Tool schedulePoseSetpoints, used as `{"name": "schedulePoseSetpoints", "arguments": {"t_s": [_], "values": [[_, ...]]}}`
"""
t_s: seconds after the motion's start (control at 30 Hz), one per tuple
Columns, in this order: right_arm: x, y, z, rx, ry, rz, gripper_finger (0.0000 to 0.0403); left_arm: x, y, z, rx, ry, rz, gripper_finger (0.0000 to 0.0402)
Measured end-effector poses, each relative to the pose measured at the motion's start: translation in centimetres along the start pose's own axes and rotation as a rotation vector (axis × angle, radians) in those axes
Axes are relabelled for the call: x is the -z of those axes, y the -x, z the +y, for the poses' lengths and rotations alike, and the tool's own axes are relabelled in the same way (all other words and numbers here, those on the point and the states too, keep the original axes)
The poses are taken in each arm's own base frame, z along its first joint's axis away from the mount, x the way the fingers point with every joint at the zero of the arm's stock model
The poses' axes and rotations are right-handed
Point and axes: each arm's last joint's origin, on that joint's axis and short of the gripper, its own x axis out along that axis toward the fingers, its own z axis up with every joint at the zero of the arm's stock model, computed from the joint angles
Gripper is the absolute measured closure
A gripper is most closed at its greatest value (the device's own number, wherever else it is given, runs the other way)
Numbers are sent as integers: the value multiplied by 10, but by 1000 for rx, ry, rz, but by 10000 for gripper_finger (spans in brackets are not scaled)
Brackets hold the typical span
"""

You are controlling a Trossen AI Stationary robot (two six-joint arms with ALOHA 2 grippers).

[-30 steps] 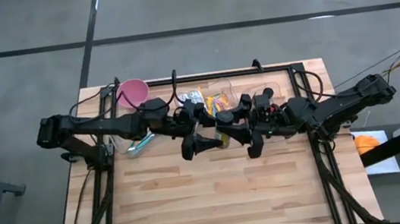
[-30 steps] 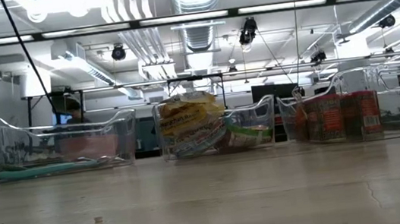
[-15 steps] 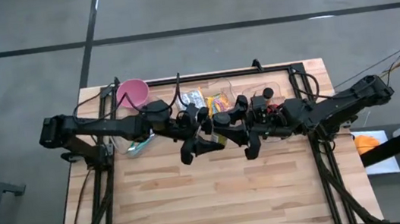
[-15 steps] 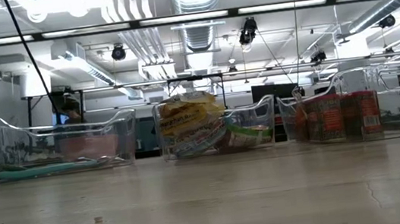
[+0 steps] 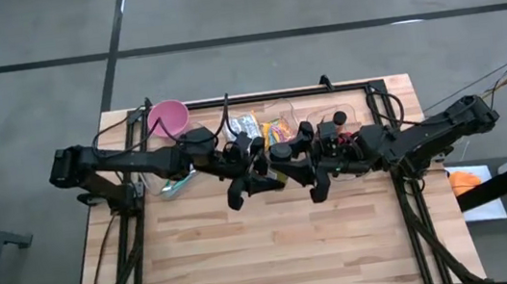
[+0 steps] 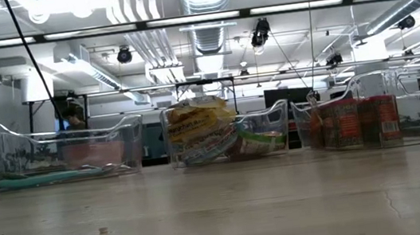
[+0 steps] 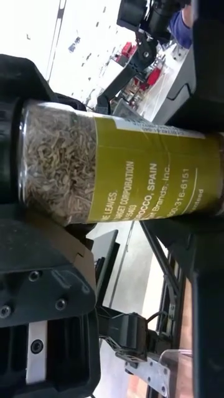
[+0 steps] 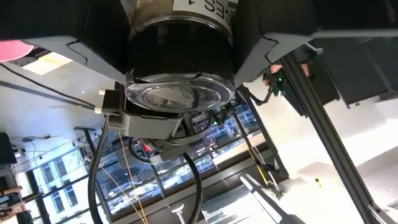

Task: Pick & Place Food Item
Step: Put the black seasoning bottle into the right transparent bin

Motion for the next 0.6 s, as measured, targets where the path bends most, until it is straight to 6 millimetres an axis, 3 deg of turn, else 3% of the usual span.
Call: {"name": "schedulePoseSetpoints", "arguments": {"t_s": [0.2, 0.37, 0.6], "values": [[-1, 1, 0, -2, -2, -4, 143, 3, 1, 1, -16, 35, 32, 250], [-6, 8, -1, 50, -40, 108, 135, 9, 7, 2, -61, 83, 133, 250], [-60, 30, 12, 212, -24, 400, 133, 13, 19, -3, -52, 81, 261, 250]]}}
